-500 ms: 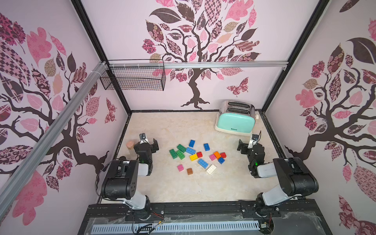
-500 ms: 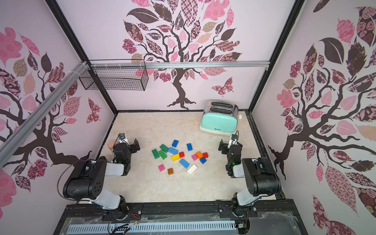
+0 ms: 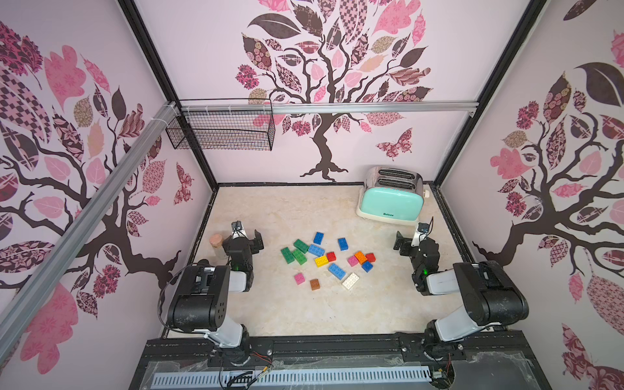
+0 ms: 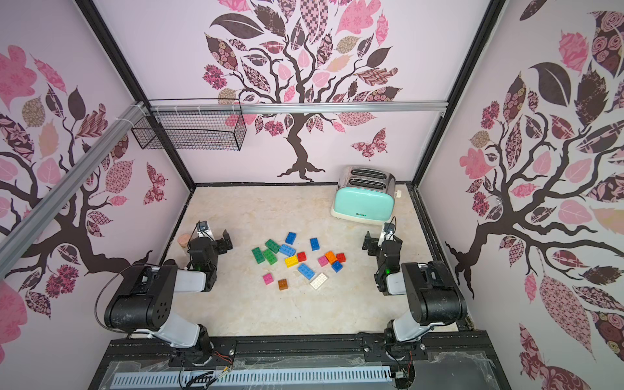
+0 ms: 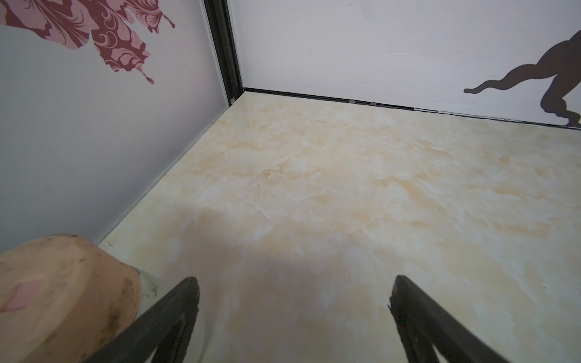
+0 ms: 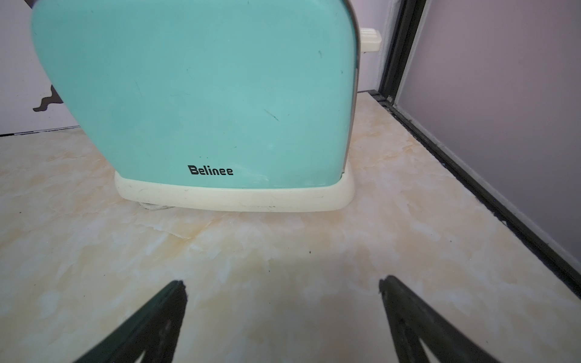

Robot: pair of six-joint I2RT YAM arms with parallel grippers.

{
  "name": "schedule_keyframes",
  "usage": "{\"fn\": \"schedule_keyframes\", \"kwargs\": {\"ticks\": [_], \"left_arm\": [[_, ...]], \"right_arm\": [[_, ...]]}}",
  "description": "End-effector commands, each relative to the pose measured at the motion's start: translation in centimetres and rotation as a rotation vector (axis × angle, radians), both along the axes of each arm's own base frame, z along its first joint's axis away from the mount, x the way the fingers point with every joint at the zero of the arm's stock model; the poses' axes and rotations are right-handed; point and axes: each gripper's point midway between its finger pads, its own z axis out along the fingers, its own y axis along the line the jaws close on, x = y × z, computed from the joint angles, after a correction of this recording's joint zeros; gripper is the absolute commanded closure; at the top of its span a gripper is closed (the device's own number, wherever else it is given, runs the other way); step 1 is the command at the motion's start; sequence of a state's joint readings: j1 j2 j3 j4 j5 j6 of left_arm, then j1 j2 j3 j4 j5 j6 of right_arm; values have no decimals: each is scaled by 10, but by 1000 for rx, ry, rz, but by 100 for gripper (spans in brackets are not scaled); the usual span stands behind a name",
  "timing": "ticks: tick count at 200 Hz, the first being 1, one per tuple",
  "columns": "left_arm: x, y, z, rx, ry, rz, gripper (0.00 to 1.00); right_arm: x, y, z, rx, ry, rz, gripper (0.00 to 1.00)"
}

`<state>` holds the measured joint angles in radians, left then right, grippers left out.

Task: Assemble a heart with lego
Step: Adjust the lego brick at the center of the board.

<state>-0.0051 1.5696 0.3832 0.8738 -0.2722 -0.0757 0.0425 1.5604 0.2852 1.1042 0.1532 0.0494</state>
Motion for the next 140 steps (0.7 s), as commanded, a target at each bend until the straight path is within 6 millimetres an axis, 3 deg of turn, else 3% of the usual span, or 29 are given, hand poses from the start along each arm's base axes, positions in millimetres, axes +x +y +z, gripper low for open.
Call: {"fn": "schedule_keyframes", "kwargs": {"ticks": [1, 120, 140], "left_arm": [[-1, -1, 5, 5, -17, -3, 2], [0, 0, 4, -7, -16, -5, 2], [1, 5, 15, -12, -49, 13, 3]], "right_arm": [[3, 0, 12, 9, -38, -4, 0], [4, 0, 11, 10, -34, -6, 0], [3, 0, 13, 9, -41, -6, 0]]}}
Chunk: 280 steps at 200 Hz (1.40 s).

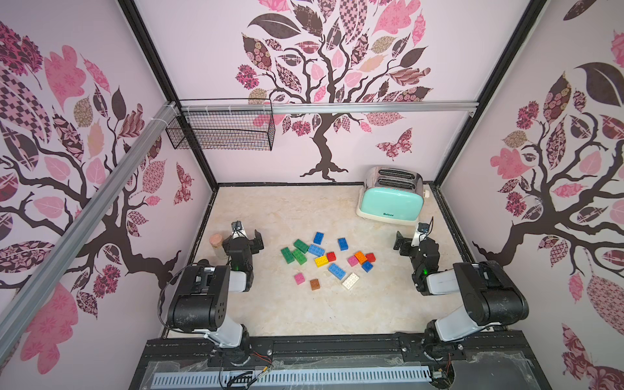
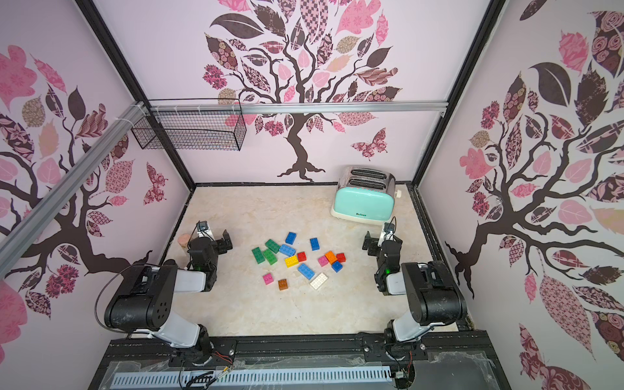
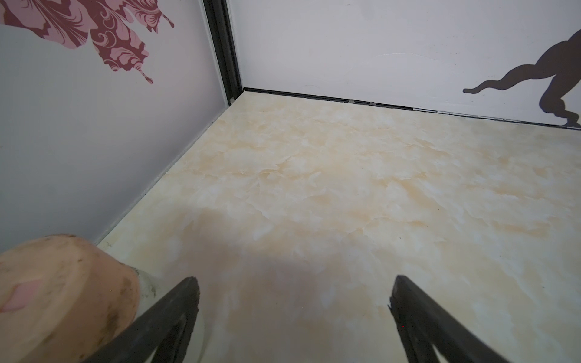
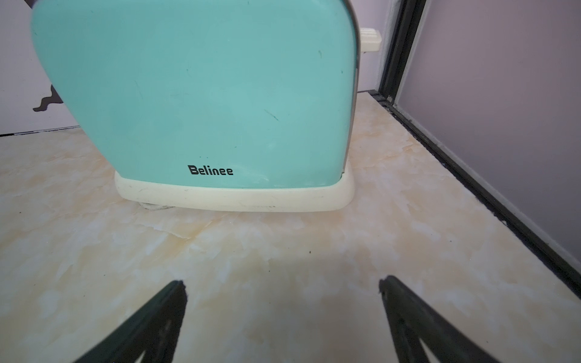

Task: Assemble a heart with lego
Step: Adjust the lego brick at the center of the board.

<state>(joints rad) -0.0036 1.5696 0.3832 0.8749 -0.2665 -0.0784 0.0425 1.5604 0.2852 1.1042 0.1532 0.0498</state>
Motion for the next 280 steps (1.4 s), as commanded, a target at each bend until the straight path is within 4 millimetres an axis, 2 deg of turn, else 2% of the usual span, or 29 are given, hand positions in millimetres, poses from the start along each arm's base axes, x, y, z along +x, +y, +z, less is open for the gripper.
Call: {"fn": "schedule_keyframes", "kwargs": {"ticks": [1, 10, 24, 46, 66, 90, 107, 130, 158, 182, 207, 223, 250, 280], "left_arm": [[1, 5, 15, -10, -44, 18, 3], [2, 3, 18, -18, -4, 2, 3], [8, 6, 30, -34, 56, 7, 3], [14, -2, 49, -81, 109, -36, 4], [17, -5, 63, -119, 138, -27, 5], [5, -9, 69, -201, 229, 14, 5], [-2, -28, 65, -260, 297, -25, 5], [-13, -61, 58, -274, 381, -49, 7], [-36, -86, 38, -353, 478, -31, 8], [-61, -112, 26, -360, 555, -75, 10], [-93, -137, 16, -376, 618, -140, 11], [-117, -153, 2, -405, 672, -187, 12], [-155, -187, -11, -461, 755, -276, 15], [-177, -208, -19, -427, 811, -300, 16]], "right_arm": [[3, 0, 13, 8, -44, -7, 0], [3, -3, 24, 12, -79, -23, 0], [10, 0, 31, 8, -10, -10, 0], [21, 17, 58, 16, 13, 89, 0], [24, 35, 77, 108, 30, 168, 0], [23, 62, 83, 240, 96, 286, 0], [18, 75, 82, 357, 122, 324, 0], [5, 107, 75, 432, 198, 420, 0], [-16, 146, 73, 430, 279, 507, 0], [-33, 165, 72, 472, 340, 560, 0], [-49, 172, 72, 480, 384, 589, 0], [-57, 176, 74, 470, 392, 600, 0], [-64, 179, 76, 437, 400, 596, 0], [-66, 182, 77, 427, 404, 603, 0]]}}
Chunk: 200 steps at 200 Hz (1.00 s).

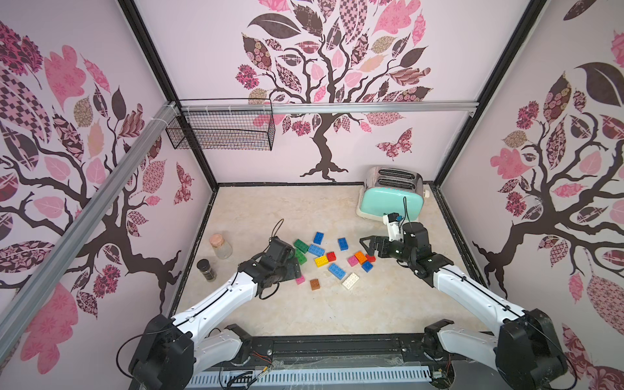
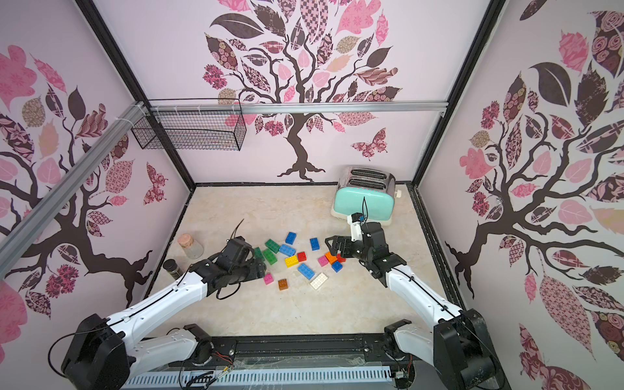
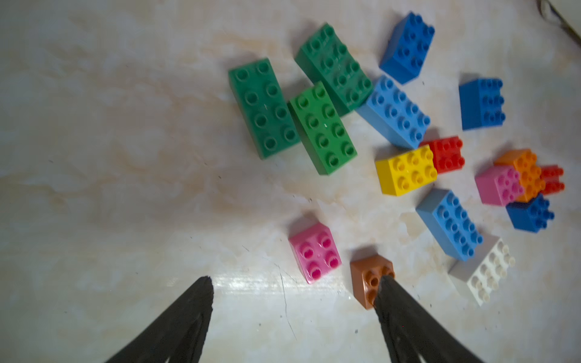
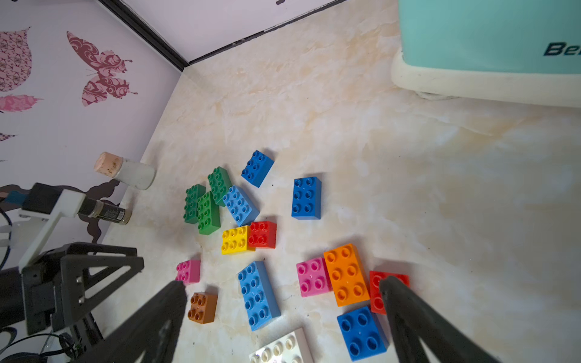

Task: Assemble a heart with lego
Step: Adjust the lego brick at the center of the board.

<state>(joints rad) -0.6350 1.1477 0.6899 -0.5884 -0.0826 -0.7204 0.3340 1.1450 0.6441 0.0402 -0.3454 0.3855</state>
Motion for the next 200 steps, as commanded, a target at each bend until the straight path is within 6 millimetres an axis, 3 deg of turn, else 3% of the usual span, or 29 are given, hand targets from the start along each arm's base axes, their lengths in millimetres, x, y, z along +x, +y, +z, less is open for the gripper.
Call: {"fn": "schedule_keyframes", "kwargs": {"ticks": [1, 110, 156, 200], "left_arm": [[-17, -9, -8, -9, 61, 25, 16], [3, -32, -48, 83, 165, 59, 30], [5, -34, -63, 153, 215, 31, 46], [8, -33, -66, 235, 241, -43, 63]], "right_arm": [[0, 0, 10, -15, -8, -2, 0], [-9, 6, 12, -15, -42, 40, 0], [-10, 7, 14, -9, -54, 44, 0], [-11, 6, 14, -10, -59, 44, 0]]}}
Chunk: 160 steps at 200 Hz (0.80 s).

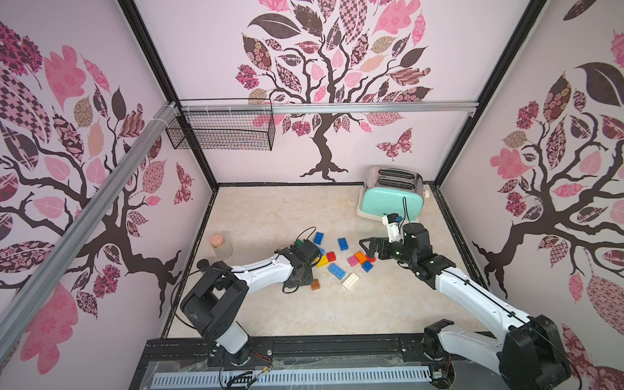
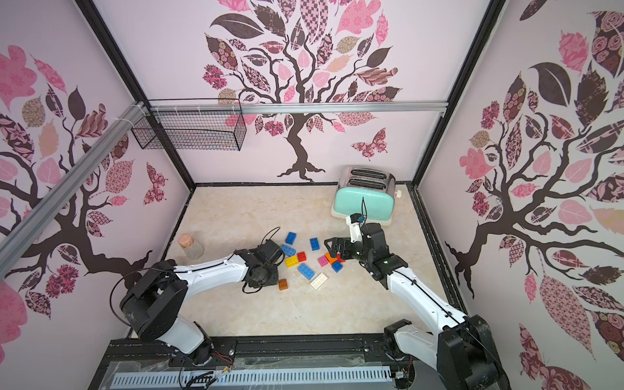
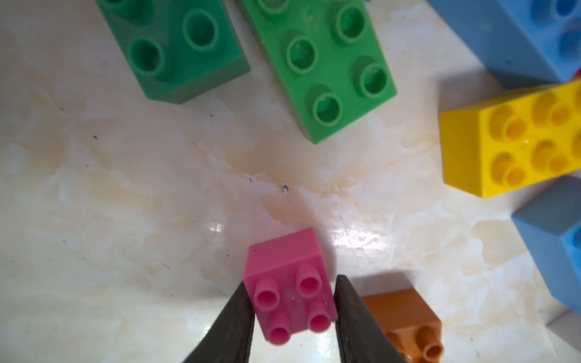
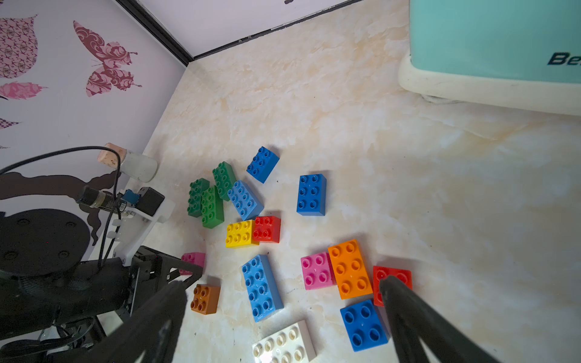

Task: Assemble a heart with lego
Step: Adjust the lego brick at the center of the board.

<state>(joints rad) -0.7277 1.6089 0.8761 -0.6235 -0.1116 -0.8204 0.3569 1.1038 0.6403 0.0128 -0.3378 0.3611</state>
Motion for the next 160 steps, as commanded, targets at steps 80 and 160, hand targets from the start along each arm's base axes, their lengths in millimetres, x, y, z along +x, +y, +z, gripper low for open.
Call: {"fn": "schedule_keyframes", "kwargs": {"ticks": [80, 160], "left_arm": [[-12, 13, 9, 110, 63, -149, 72], [-18, 8, 0, 45, 61, -108, 56]], "right_arm": [[-1, 5, 4, 5, -19, 28, 0], [-1, 9, 8, 11, -16, 54, 0]]}}
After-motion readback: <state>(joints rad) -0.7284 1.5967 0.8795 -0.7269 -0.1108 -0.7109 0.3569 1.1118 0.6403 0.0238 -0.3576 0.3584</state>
